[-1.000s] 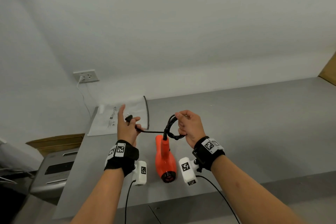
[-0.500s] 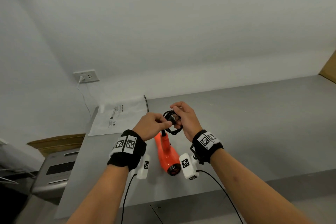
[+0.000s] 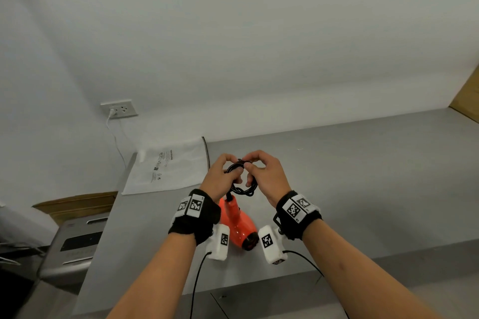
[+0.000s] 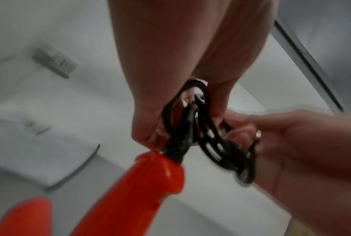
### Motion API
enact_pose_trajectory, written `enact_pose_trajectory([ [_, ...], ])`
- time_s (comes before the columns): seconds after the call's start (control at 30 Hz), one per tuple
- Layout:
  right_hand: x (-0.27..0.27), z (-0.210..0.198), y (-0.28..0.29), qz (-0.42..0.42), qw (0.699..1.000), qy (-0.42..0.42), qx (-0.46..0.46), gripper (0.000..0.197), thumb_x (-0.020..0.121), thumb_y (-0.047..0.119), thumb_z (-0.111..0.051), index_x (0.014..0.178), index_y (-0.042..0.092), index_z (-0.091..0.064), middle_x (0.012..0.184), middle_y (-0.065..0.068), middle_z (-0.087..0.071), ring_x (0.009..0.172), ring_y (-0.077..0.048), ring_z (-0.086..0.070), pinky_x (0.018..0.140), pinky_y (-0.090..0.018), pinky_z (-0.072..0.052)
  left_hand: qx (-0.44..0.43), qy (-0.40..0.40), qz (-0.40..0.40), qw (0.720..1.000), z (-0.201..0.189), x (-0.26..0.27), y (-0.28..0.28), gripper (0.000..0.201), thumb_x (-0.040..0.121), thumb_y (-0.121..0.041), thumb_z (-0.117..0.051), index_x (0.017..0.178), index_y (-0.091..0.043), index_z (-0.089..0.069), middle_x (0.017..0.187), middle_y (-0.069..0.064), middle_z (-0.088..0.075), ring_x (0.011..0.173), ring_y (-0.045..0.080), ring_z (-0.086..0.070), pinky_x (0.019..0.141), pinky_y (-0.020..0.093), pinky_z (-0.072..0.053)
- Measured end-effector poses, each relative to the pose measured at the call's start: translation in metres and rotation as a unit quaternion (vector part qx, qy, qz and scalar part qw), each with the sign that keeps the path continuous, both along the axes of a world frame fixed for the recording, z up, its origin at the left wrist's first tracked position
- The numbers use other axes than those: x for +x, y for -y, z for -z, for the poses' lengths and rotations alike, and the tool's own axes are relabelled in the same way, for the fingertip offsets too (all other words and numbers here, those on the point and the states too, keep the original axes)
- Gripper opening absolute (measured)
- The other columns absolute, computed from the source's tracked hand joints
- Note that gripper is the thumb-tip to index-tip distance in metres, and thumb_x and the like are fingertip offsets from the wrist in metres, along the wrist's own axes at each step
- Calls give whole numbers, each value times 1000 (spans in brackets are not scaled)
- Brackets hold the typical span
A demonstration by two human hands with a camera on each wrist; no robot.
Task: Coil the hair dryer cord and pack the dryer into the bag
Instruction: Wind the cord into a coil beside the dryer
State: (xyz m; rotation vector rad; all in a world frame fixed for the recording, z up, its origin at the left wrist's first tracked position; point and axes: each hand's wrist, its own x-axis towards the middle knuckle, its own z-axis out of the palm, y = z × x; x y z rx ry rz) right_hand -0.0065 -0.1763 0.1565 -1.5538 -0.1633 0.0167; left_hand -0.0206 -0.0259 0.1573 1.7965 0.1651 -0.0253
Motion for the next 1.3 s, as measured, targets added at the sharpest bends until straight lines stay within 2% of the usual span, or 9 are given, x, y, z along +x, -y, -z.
enact_pose_trajectory([
  [0.17,1,8,5,12,1000,-22,10,11,91,1,-61,95,10,-67,97,-3,-64,47,-21,-57,51,-33,-49,-228,-35,-26,973,-7,5,-9,32,99,-1,-48,121,-13,-67,90,11,-63,88,23,-61,83,41,-48],
  [0.3,-1,10,8,-15,999,-30,12,10,91,0,-63,96,8,-66,105,-12,-65,48,-22,-58,52,-33,-51,-216,2,-129,968,-13,16,-20,41,100,9,-39,132,-6,-59,84,12,-59,85,23,-60,74,42,-58],
  [0.4,1,7,10,-19,999,-27,-14,13,90,2,-63,95,13,-68,105,-13,-66,53,-22,-63,58,-37,-56,-196,16,-112,974,-16,12,-13,44,100,5,-46,140,-14,-51,108,14,-51,94,26,-63,68,51,-62],
  [0.6,-7,5,11,32,969,61,-236,34,94,31,-63,128,27,-65,128,4,-49,114,-8,-51,100,-25,-43,-82,29,-5,996,-25,3,3,63,95,1,-58,148,-31,-46,132,9,-48,88,23,-71,75,50,-63],
  [0.7,-19,5,0,7,959,82,-271,39,91,40,-62,128,27,-60,120,6,-51,102,-12,-59,91,-32,-53,-66,35,20,997,-31,0,13,58,97,-11,-60,149,-33,-46,133,7,-54,98,22,-72,75,39,-62],
  [0.97,8,18,29,132,971,9,-201,18,95,9,-56,96,21,-69,96,3,-70,68,-21,-72,67,-35,-62,8,96,94,991,-7,-15,41,83,97,-10,-55,146,-67,-20,151,-6,-46,110,17,-71,103,41,-53],
  [1.07,15,32,56,164,971,-49,-168,22,94,2,-52,91,17,-68,87,-2,-72,57,-18,-69,51,-21,-54,69,51,76,993,27,-26,47,84,95,-13,-61,155,-50,-16,154,-2,-46,124,14,-60,107,33,-46],
  [1.17,22,63,87,155,975,-101,-121,27,91,-3,-49,90,15,-69,83,-16,-74,52,-18,-65,52,-26,-53,263,-17,95,960,75,-37,44,79,89,-17,-67,157,-28,-28,158,9,-36,143,26,-40,115,31,-31],
  [1.3,20,109,129,148,972,-178,-31,33,91,-12,-44,91,10,-70,86,-20,-71,48,-19,-56,48,-25,-49,305,-125,115,937,124,-54,43,77,87,-28,-73,154,-32,-36,160,21,-19,147,37,-32,122,37,-26],
])
